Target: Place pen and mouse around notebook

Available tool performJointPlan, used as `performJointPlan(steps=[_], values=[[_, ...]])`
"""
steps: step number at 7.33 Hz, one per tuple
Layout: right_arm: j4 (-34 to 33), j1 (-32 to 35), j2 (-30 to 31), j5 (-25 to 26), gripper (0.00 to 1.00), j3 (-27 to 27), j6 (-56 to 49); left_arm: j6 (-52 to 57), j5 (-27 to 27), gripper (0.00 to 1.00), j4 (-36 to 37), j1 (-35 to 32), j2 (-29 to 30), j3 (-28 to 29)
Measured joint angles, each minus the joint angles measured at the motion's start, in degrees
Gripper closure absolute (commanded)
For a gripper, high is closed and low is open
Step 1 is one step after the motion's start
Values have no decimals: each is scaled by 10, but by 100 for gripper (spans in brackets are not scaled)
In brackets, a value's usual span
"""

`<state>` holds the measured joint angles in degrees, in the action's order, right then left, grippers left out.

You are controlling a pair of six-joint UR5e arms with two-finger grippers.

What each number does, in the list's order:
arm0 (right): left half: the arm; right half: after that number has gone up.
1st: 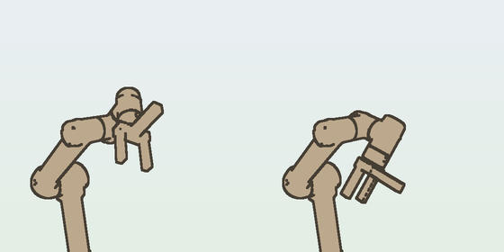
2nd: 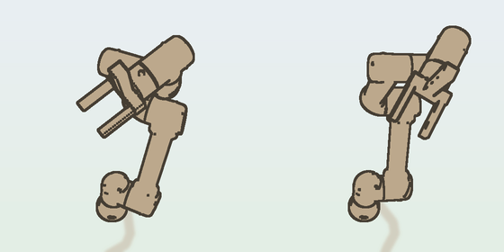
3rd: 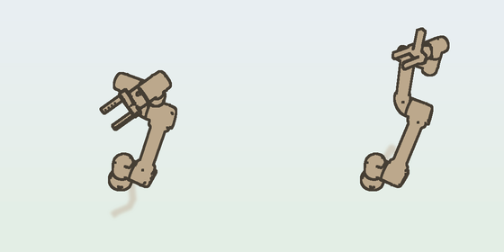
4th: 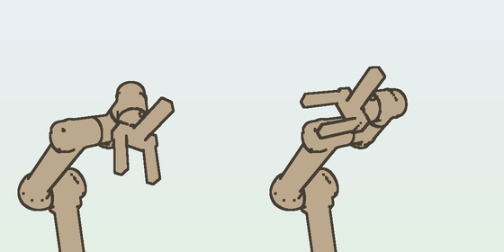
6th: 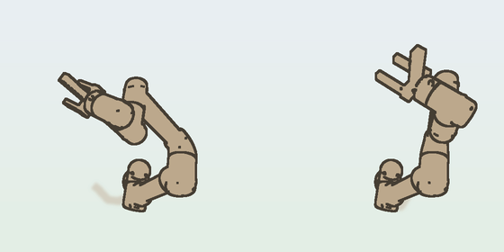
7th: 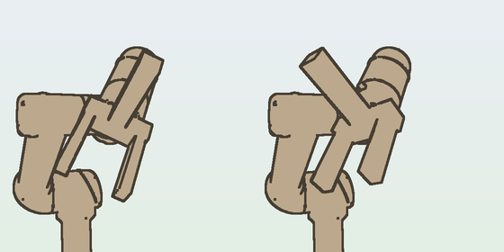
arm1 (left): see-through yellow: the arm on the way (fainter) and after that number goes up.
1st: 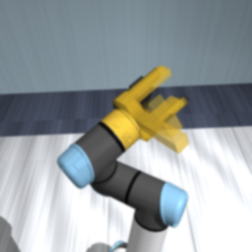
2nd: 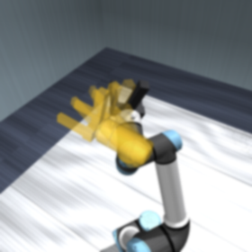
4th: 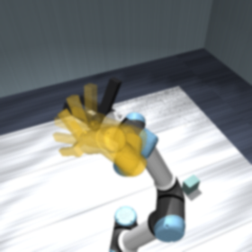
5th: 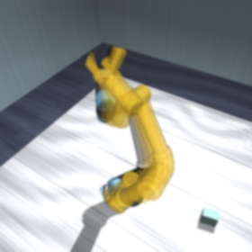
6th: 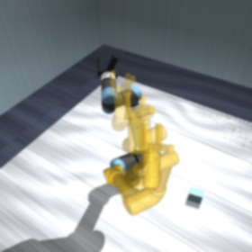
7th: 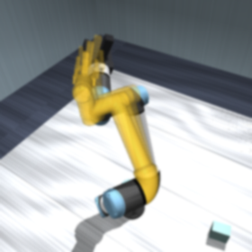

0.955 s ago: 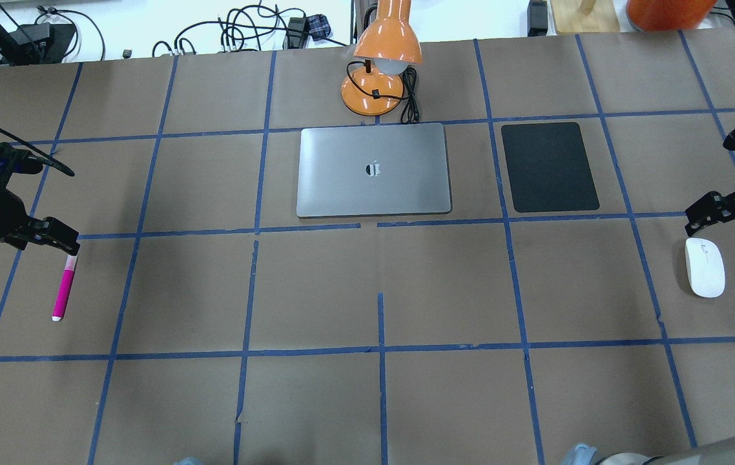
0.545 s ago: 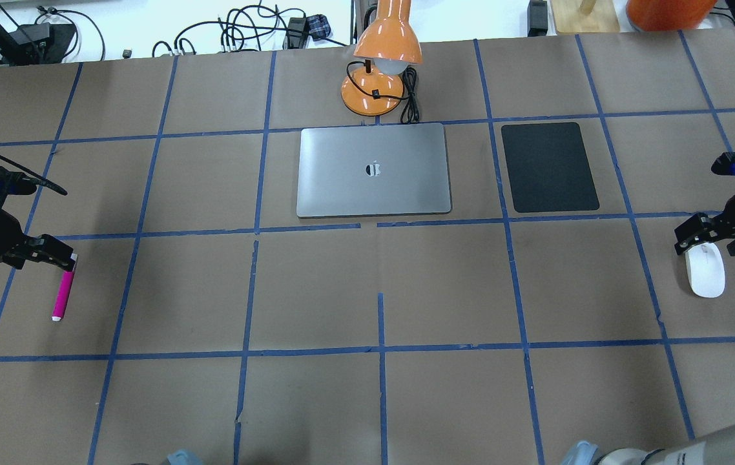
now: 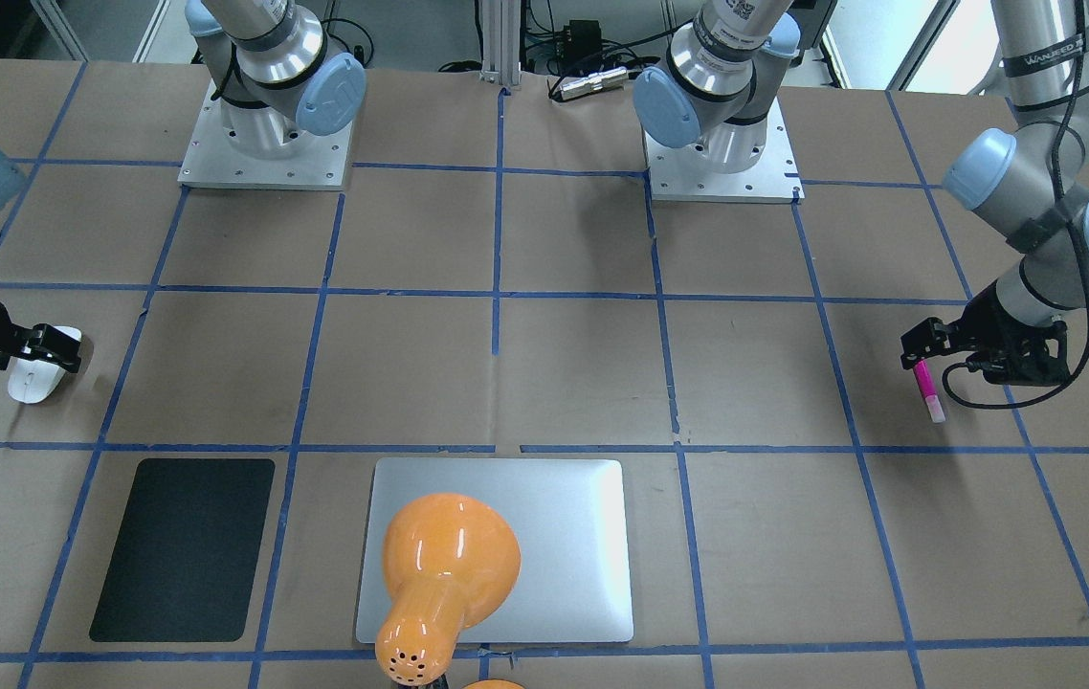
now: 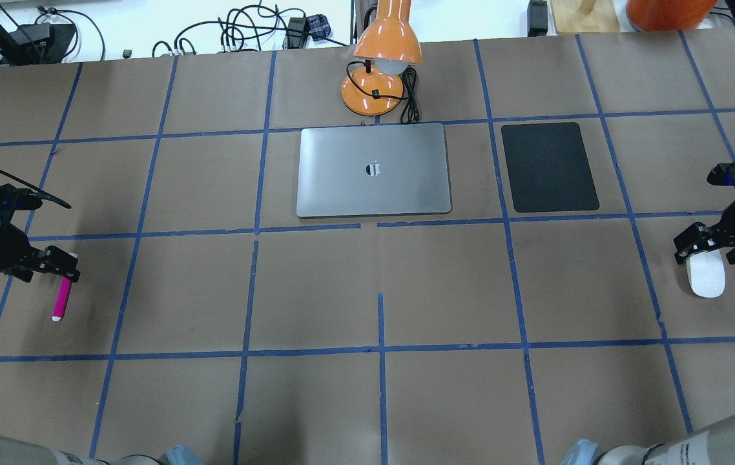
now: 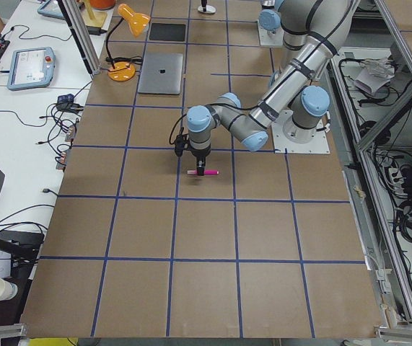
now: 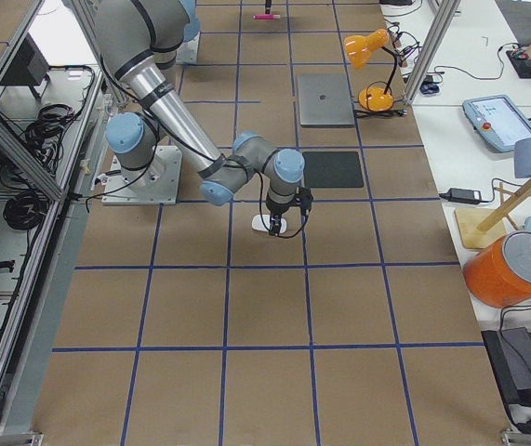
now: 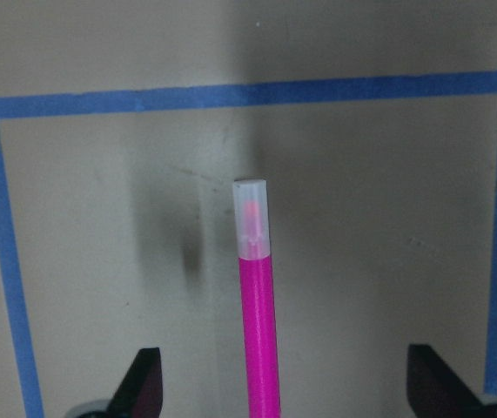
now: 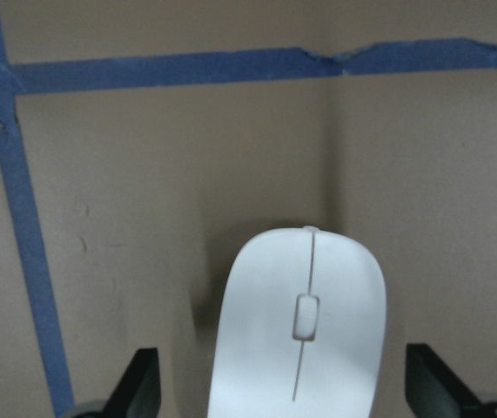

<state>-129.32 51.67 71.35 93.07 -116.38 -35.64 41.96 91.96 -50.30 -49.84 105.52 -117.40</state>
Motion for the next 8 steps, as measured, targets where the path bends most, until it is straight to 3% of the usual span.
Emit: performJointPlan(steps=[1,2,3,4,5,6,7,8], values=[[-1,-2,-3,0,48,1,-5,-1,0,14,2,1,8,0],[-1,-2,-6,1,64,2,-12,-6,0,21,5,1,17,0],[-1,-2,-8,1,75,4,-17,-11,0,21,8,1,24,0],[0,-2,-8,1,80,6,-18,-13,4,23,11,1,30,0],[4,-2,-5,1,80,12,-17,-14,11,31,14,1,33,0],[18,1,1,0,80,28,-14,-14,15,31,18,1,34,1],[48,6,10,-4,80,52,-15,-14,17,32,20,0,35,1],[81,25,18,-10,81,80,-17,-15,17,39,21,0,36,0]])
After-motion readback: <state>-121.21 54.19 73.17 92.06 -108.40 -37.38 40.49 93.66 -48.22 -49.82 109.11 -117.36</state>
